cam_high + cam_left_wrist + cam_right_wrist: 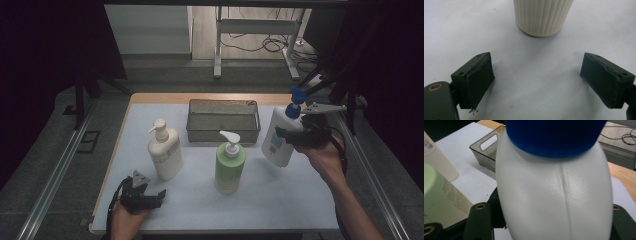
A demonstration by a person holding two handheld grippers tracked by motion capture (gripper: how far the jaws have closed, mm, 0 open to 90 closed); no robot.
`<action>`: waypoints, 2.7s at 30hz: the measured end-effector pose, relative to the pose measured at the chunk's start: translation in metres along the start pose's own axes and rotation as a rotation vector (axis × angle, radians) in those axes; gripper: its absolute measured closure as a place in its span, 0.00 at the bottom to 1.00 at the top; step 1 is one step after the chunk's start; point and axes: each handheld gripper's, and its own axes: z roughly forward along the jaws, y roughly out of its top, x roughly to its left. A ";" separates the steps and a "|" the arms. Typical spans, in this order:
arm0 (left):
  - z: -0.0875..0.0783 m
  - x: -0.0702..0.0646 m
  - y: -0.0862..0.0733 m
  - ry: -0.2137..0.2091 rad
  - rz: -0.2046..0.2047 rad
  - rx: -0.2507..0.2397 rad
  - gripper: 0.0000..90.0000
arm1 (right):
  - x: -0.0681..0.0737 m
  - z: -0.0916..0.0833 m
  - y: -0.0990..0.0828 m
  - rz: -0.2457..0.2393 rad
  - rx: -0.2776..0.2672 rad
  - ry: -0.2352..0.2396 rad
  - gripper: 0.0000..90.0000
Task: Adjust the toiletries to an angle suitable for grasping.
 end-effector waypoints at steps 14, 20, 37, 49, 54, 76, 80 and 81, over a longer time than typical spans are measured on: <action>0.000 0.000 0.000 -0.001 0.000 0.001 0.12 | 0.019 0.007 0.031 -0.015 -0.021 0.031 0.44; 0.000 0.000 0.000 -0.001 0.000 0.001 0.12 | 0.024 0.015 0.042 -0.019 -0.033 0.027 0.44; 0.000 0.000 0.000 -0.001 0.000 0.001 0.12 | 0.039 0.045 0.074 -0.008 -0.059 0.015 0.44; 0.000 0.000 0.000 0.000 -0.001 0.001 0.12 | 0.048 0.066 0.091 0.014 -0.077 -0.005 0.44; 0.000 0.000 0.000 0.000 0.000 0.002 0.12 | 0.051 0.077 0.097 0.024 -0.089 -0.015 0.44; 0.000 0.000 0.000 -0.001 0.000 0.001 0.12 | 0.058 0.133 0.115 0.057 -0.133 -0.046 0.45; 0.000 0.000 0.000 -0.001 0.000 0.000 0.12 | 0.058 0.142 0.114 0.061 -0.136 -0.047 0.45; 0.000 0.000 0.000 -0.001 0.000 0.000 0.12 | 0.058 0.144 0.114 0.062 -0.134 -0.048 0.45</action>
